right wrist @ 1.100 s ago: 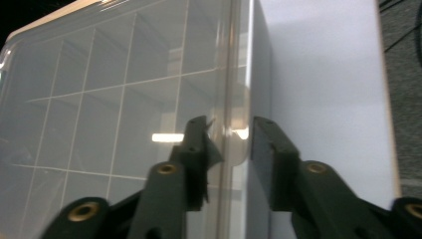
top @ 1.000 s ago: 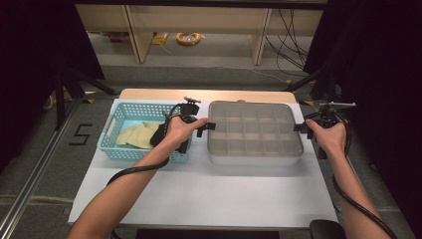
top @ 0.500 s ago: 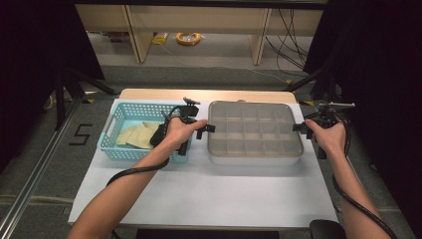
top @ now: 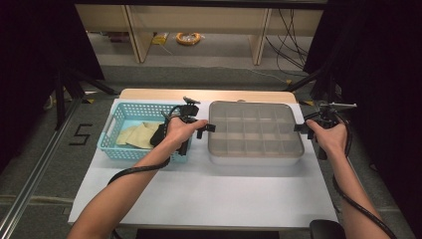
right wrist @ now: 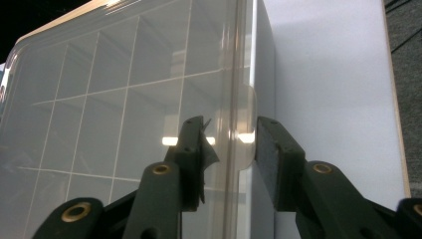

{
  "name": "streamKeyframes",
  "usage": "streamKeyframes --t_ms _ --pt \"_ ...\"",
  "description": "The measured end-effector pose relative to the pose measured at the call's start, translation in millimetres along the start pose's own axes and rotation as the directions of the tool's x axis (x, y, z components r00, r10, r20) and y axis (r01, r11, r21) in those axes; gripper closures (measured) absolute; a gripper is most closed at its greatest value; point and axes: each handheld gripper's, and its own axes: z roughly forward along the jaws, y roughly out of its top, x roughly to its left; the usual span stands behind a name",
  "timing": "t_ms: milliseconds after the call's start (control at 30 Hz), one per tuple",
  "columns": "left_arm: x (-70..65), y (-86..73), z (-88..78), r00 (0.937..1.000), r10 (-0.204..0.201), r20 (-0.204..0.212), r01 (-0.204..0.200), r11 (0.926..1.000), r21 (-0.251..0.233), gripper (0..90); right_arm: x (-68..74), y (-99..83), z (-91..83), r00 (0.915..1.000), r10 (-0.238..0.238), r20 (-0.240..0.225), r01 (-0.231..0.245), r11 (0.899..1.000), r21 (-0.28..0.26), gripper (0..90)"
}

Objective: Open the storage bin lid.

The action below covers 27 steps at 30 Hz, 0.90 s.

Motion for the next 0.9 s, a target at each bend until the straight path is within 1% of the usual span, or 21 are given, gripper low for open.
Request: streamKeyframes --t_ms 33,67,100,133,200,267,300,333,400,433,467,500,533,567,600,667,767,800,833,867,900 --pt "-0.2 0.0 -0.4 1.0000 0.002 -0.001 -0.002 1.0000 0.001 53.2 0.0 0.0 0.0 1.0000 0.000 0.000 0.000 1.000 0.000 66.6" --pt "-0.8 -0.1 -1.1 0.9999 0.015 -0.002 -0.015 0.9999 0.000 53.4 1.2 0.0 -3.7 1.0000 0.009 -0.002 -0.009 1.000 0.015 67.5" --pt "-0.8 -0.1 -1.1 0.9999 0.015 -0.002 -0.015 0.9999 0.000 53.4 1.2 0.0 -3.7 1.0000 0.009 -0.002 -0.009 1.000 0.015 67.5" --pt "-2.0 -0.1 -1.6 0.9998 0.018 -0.006 -0.018 0.9998 -0.003 53.5 1.9 -0.5 -4.7 0.9998 0.022 -0.002 -0.022 1.000 0.013 68.2" --pt "-2.3 0.1 -2.6 0.9998 0.018 -0.002 -0.018 0.9998 -0.005 53.4 0.6 -0.7 -4.6 0.9999 0.014 -0.004 -0.014 1.000 0.001 68.8" --pt "-2.8 0.2 -3.1 0.9998 0.020 -0.001 -0.020 0.9998 -0.006 53.5 0.3 -1.0 -4.4 0.9998 0.020 -0.007 -0.020 1.000 -0.006 69.1" --pt "-2.5 0.4 -4.2 0.9995 0.032 -0.002 -0.032 0.9995 0.001 53.6 0.2 -0.8 -5.8 0.9996 0.029 -0.006 -0.029 1.000 0.004 69.5" --pt "-2.8 0.5 -4.9 0.9992 0.039 -0.001 -0.039 0.9992 0.005 53.8 -1.8 -1.4 -6.5 0.9989 0.041 -0.021 -0.042 0.999 -0.006 70.3" --pt "-4.0 0.8 -5.6 0.9988 0.048 -0.003 -0.048 0.9988 0.007 53.9 -2.9 -1.4 -6.7 0.9989 0.042 -0.020 -0.042 0.999 -0.007 70.8" --pt "-4.1 0.9 -5.7 0.9987 0.050 -0.004 -0.050 0.9987 0.006 54.2 -5.0 -1.6 -8.9 0.9965 0.064 -0.054 -0.065 0.998 -0.016 72.2" --pt "-5.3 0.8 -5.0 0.9995 0.033 -0.001 -0.033 0.9994 -0.011 54.4 -5.2 -1.5 -10.2 0.9973 0.060 -0.043 -0.060 0.998 -0.013 72.5" --pt "-5.3 0.8 -5.0 0.9995 0.033 -0.001 -0.033 0.9994 -0.011 54.8 -5.2 -1.5 -10.2 0.9973 0.060 -0.043 -0.060 0.998 -0.013 72.5" --pt "-5.0 1.5 -6.4 0.9985 0.054 -0.006 -0.054 0.9985 -0.003 55.0 -6.9 -1.7 -12.1 0.9963 0.048 -0.072 -0.048 0.999 -0.010 72.7" --pt "-5.0 1.5 -6.4 0.9985 0.054 -0.006 -0.054 0.9985 -0.003 55.2 -5.8 -1.6 -12.6 0.9976 0.049 -0.050 -0.049 0.999 -0.010 72.8" --pt "-5.3 1.7 -6.9 0.9982 0.059 -0.008 -0.059 0.9982 -0.003 55.2 -5.8 -1.6 -12.6 0.9976 0.049 -0.050 -0.049 0.999 -0.010 72.8" --pt "-6.0 2.0 -7.8 0.9982 0.060 -0.009 -0.060 0.9982 -0.009 55.8 -6.2 -2.1 -14.7 0.9969 0.043 -0.066 -0.044 0.999 -0.011 73.1" --pt "-6.1 2.1 -8.8 0.9982 0.060 -0.009 -0.060 0.9981 -0.014 57.1 -4.7 -2.6 -16.3 0.9973 0.052 -0.051 -0.053 0.999 -0.010 73.3" --pt "-6.6 2.0 -10.2 0.9983 0.058 -0.010 -0.058 0.9981 -0.020 57.8 -6.0 -4.0 -17.1 0.9950 0.047 -0.088 -0.050 0.998 -0.033 73.6" --pt "-6.6 2.0 -10.2 0.9983 0.058 -0.010 -0.058 0.9981 -0.020 58.2 -6.0 -4.0 -17.1 0.9950 0.047 -0.088 -0.050 0.998 -0.033 73.6" --pt "-6.9 2.0 -10.9 0.9984 0.056 -0.009 -0.056 0.9982 -0.023 58.9 -5.5 -4.9 -19.5 0.9965 0.046 -0.069 -0.048 0.998 -0.029 73.8" --pt "-7.3 1.9 -11.5 0.9985 0.055 -0.009 -0.055 0.9982 -0.026 58.9 -5.5 -4.9 -19.5 0.9965 0.046 -0.069 -0.048 0.998 -0.029 73.8"
